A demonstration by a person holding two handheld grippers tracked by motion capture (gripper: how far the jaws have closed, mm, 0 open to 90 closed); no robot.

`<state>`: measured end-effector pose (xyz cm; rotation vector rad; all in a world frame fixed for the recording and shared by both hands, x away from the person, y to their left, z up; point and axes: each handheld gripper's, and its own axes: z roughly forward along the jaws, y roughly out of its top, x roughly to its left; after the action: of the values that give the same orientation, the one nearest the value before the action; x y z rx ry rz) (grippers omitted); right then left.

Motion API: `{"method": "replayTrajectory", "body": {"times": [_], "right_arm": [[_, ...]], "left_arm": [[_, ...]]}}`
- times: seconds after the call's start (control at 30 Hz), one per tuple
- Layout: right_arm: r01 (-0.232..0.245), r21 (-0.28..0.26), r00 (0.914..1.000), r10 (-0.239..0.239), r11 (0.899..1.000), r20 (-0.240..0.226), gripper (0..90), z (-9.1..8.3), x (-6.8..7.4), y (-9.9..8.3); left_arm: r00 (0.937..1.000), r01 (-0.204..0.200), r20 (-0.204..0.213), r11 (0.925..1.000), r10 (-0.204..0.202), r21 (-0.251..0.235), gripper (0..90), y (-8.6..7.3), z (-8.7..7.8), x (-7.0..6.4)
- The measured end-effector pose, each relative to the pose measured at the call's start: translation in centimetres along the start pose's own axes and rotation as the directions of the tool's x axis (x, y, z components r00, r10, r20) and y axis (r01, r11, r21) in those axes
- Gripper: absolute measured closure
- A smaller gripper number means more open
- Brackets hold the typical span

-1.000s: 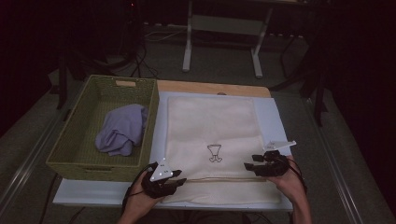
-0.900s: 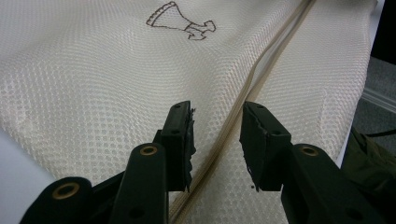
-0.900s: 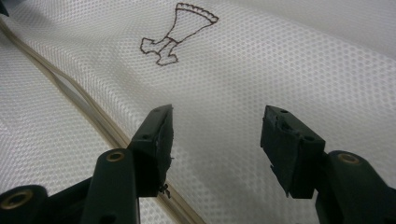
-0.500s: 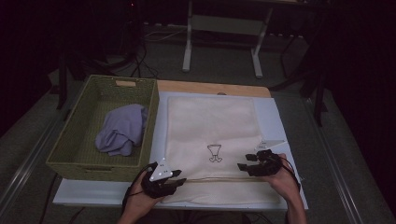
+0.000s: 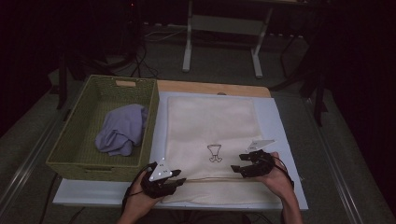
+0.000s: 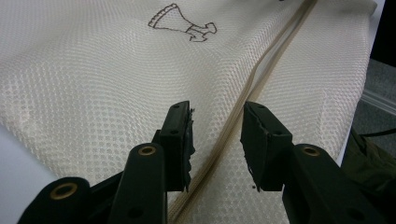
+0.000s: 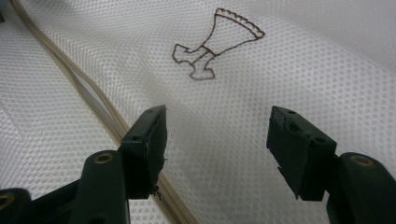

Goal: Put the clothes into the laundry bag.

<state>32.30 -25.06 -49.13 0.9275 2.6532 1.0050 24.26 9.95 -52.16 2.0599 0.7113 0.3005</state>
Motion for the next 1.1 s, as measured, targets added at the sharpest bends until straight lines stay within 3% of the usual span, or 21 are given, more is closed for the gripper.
{"method": "replayTrajectory", "body": {"times": [0.6, 1.1], "right_arm": [[0.066, 0.045, 0.9978, -0.066, 0.997, -0.009, 26.6, 1.7, 1.3, 0.6], [0.135, 0.118, 0.9909, -0.134, 0.984, -0.012, 14.7, 4.2, 3.0, 0.9]], "left_arm": [[1.0000, 0.009, 0.003, 1.0000, -0.009, -0.005, 62.1, 0.0, -0.1, 0.0], [1.0000, 0.007, 0.002, 1.0000, -0.007, -0.001, 61.7, -0.1, 0.0, 0.0]]}}
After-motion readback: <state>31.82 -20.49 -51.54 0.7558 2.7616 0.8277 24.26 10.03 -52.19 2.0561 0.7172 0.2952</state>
